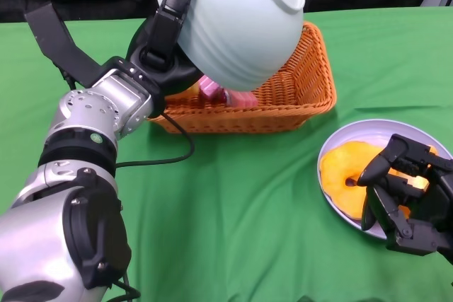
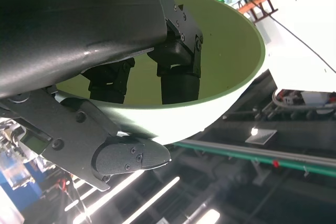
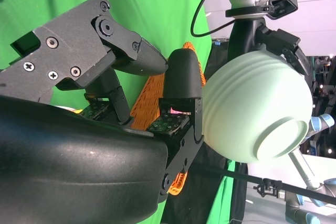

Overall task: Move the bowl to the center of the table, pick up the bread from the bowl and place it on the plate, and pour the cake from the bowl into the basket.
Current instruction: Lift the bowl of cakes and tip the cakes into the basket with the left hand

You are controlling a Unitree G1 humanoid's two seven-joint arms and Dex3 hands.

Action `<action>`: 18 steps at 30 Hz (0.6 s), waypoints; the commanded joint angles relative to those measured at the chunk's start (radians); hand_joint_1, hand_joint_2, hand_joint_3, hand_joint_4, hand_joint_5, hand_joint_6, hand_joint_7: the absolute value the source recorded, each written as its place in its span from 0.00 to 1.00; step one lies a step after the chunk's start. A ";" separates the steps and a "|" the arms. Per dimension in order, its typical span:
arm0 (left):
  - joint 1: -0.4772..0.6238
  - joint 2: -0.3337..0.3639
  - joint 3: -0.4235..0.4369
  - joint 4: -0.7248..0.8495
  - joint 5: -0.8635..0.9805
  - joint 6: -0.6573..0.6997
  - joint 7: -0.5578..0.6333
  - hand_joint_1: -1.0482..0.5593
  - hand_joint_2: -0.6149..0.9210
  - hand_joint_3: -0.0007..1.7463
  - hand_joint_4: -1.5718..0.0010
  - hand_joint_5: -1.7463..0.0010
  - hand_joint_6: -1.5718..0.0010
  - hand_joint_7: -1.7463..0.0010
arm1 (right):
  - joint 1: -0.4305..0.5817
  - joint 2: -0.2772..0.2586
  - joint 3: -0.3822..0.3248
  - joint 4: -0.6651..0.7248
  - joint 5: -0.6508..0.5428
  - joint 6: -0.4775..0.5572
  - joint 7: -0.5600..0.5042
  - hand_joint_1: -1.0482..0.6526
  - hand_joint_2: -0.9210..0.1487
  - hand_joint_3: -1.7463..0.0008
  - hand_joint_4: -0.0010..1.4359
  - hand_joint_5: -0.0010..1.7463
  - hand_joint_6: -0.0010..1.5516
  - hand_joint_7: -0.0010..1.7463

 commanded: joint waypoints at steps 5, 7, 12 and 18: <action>-0.040 0.039 -0.032 0.016 0.025 0.009 -0.141 0.46 0.99 0.35 0.49 0.00 0.58 0.00 | 0.003 -0.027 0.007 0.005 -0.018 -0.023 0.013 0.52 0.32 0.35 0.53 1.00 0.40 0.92; -0.041 0.044 -0.040 0.019 0.031 0.009 -0.157 0.47 0.97 0.40 0.48 0.00 0.58 0.00 | 0.002 -0.028 0.007 0.007 -0.019 -0.024 0.015 0.52 0.32 0.35 0.53 1.00 0.39 0.92; -0.042 0.050 -0.054 0.022 0.037 0.018 -0.190 0.47 0.91 0.49 0.48 0.00 0.58 0.00 | 0.001 -0.029 0.004 0.018 -0.023 -0.038 0.024 0.53 0.32 0.35 0.53 1.00 0.39 0.92; -0.044 0.058 -0.082 0.015 0.064 0.011 -0.225 0.48 0.83 0.62 0.48 0.00 0.57 0.00 | 0.001 -0.031 0.005 0.017 -0.030 -0.037 0.022 0.53 0.32 0.35 0.53 1.00 0.39 0.93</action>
